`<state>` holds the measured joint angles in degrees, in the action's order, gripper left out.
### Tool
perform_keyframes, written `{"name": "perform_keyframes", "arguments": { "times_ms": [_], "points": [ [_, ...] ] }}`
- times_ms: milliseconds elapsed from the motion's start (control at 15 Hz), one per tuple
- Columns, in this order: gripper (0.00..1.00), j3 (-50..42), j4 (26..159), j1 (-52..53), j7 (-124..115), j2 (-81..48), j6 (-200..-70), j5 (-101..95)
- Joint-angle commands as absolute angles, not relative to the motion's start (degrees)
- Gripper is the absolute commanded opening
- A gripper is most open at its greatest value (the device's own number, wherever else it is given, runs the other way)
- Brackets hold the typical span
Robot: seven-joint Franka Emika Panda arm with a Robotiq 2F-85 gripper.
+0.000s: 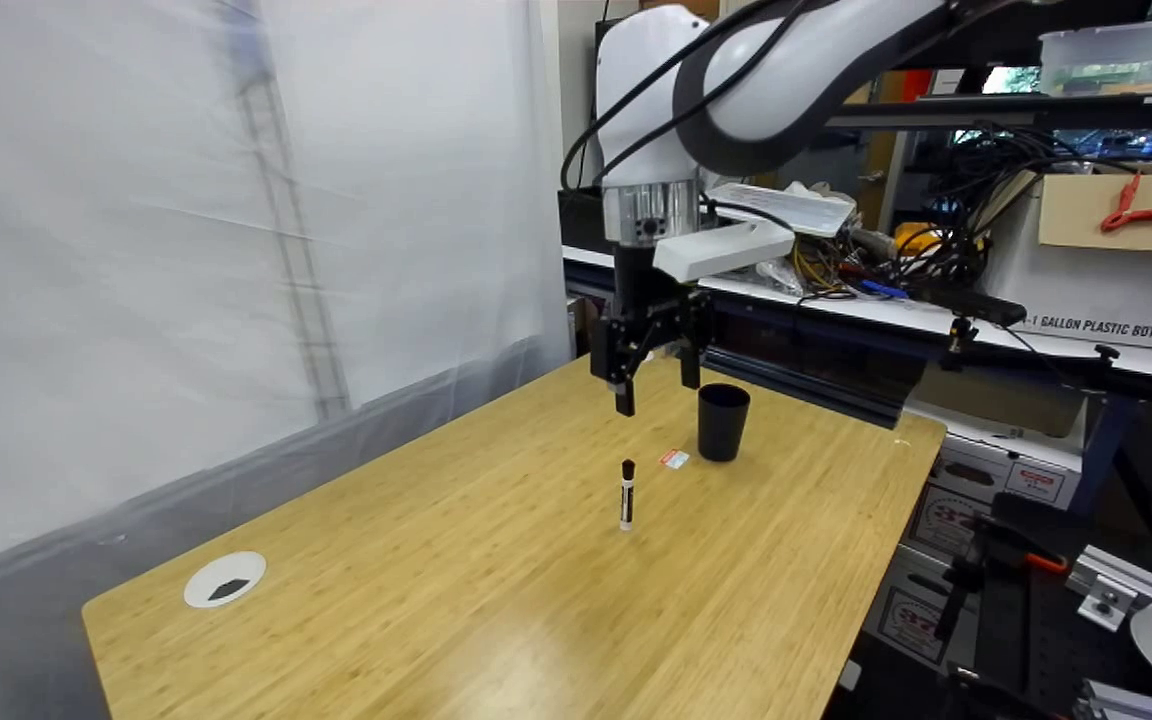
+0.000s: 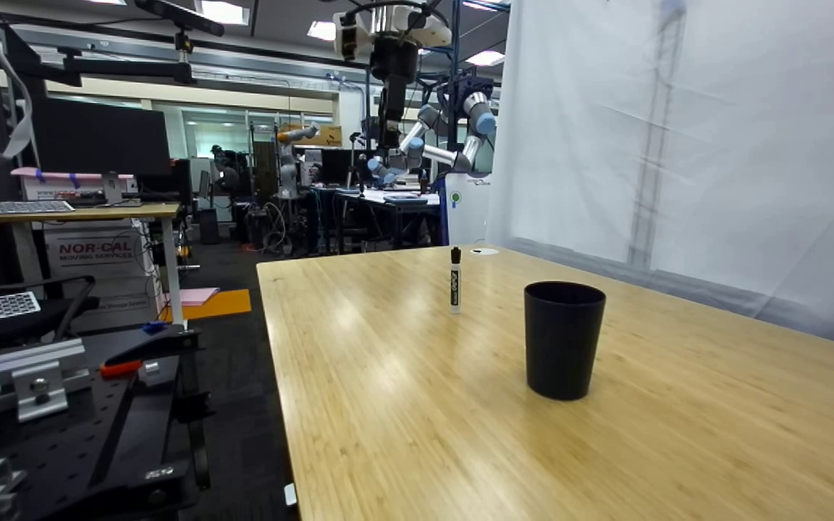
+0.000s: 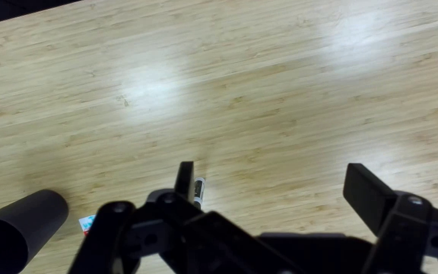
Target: Pick up the marker and place it in the cup
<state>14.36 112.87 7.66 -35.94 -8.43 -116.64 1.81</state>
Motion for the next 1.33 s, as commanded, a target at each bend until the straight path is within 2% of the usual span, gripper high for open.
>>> {"name": "perform_keyframes", "arguments": {
  "times_ms": [0,1000,1267],
  "points": [
    [1.00,11.56,108.30,10.24,-36.64,-13.21,-113.39,1.20],
    [1.00,5.91,106.83,11.16,-33.19,-22.24,-114.02,1.96],
    [1.00,5.13,102.05,10.84,-32.21,-26.04,-113.86,2.41]
  ]
}}
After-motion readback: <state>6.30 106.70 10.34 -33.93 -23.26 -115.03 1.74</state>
